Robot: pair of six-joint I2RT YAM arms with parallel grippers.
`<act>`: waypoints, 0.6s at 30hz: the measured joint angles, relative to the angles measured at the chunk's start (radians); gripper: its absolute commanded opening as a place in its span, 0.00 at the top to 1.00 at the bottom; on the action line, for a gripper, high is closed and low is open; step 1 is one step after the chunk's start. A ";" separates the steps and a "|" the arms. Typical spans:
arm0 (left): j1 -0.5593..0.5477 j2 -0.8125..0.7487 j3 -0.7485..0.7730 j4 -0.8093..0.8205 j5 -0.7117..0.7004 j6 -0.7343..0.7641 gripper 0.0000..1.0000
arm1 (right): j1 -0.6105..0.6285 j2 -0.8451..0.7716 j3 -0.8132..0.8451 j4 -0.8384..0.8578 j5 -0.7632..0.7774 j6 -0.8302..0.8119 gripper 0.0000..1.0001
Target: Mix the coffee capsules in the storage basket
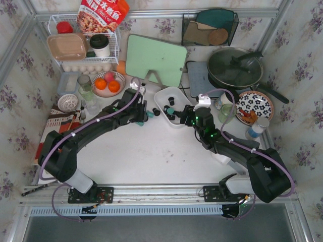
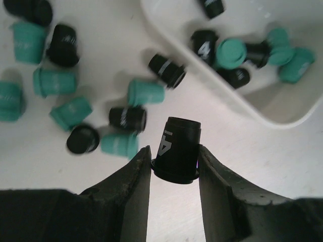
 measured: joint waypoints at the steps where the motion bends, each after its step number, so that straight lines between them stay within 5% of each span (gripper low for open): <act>1: -0.001 0.015 0.019 0.020 0.015 -0.006 0.60 | 0.000 -0.004 -0.006 0.006 0.008 0.000 0.36; 14: -0.029 0.349 0.350 0.151 0.141 -0.068 0.52 | 0.000 -0.084 -0.076 0.074 0.076 0.004 0.36; 17: -0.045 0.387 0.379 0.152 0.149 -0.069 0.28 | 0.000 -0.089 -0.077 0.089 0.076 0.007 0.36; 18: -0.049 0.394 0.383 0.152 0.149 -0.065 0.07 | 0.000 -0.089 -0.077 0.091 0.076 0.008 0.36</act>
